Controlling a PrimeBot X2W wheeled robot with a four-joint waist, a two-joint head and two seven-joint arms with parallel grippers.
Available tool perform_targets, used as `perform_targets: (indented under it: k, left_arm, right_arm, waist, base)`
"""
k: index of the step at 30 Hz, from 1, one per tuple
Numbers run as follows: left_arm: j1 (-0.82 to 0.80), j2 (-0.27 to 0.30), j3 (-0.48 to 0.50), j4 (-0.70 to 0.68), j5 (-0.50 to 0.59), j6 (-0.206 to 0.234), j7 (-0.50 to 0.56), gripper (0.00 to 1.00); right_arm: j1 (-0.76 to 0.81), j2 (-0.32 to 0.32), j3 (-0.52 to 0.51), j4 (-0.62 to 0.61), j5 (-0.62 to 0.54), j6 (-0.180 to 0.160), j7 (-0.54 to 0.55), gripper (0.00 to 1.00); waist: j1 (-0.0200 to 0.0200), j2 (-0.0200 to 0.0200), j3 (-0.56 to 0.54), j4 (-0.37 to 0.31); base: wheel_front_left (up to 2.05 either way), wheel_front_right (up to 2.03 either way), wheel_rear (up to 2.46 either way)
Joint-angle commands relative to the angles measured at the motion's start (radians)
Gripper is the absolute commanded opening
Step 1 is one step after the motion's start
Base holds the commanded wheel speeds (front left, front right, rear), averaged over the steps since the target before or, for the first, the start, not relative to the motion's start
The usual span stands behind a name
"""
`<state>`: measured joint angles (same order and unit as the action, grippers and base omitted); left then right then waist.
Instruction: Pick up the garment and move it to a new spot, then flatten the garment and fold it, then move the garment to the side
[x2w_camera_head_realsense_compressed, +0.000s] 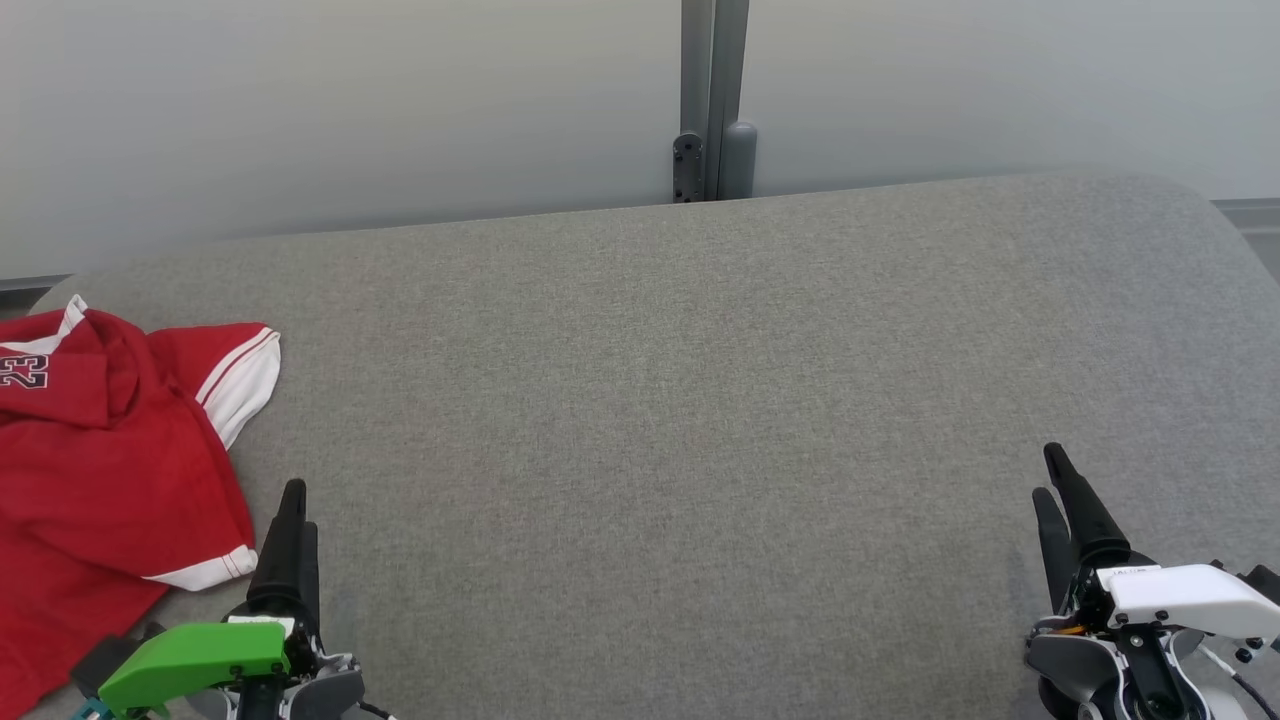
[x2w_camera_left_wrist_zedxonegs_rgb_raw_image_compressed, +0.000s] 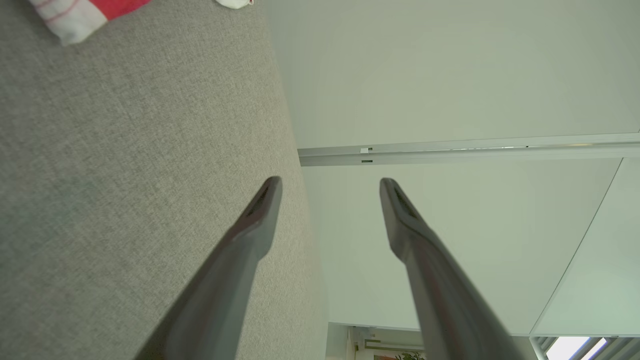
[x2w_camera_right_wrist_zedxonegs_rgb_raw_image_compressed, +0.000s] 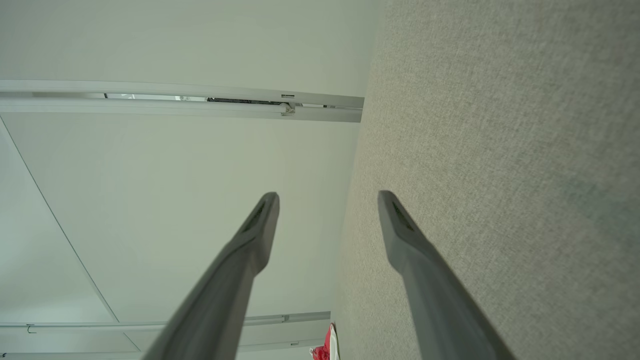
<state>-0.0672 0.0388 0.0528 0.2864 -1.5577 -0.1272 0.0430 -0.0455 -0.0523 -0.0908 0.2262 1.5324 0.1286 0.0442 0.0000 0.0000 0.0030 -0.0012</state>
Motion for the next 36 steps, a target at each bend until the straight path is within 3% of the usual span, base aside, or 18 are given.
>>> perform_targets:
  k: [1, 26, 36]
  left_arm:
    - [-0.022, 0.010, -0.009, -0.009, 0.023, 0.000, -0.010, 1.00]
    - [-0.019, 0.040, -0.053, 0.002, 0.569, 0.087, -0.108, 1.00]
    - [-0.009, 0.053, -0.071, 0.004, 0.760, 0.099, -0.140, 1.00]
  right_arm:
    - [-0.008, -0.016, 0.003, -0.027, -0.033, 0.002, -0.012, 1.00]
    - [0.011, -0.062, 0.027, -0.114, -0.610, 0.002, -0.109, 1.00]
    - [0.016, -0.090, 0.047, -0.125, -0.795, 0.002, -0.141, 1.00]
  waist:
    - [0.0000, 0.0000, 0.000, 0.000]
    - [0.0000, 0.0000, -0.003, 0.005]
    - [0.0000, 0.0000, -0.005, 0.010]
  base:
    - [0.00, 0.00, 0.00]
    - [0.00, 0.00, 0.00]
    - [0.00, 0.00, 0.00]
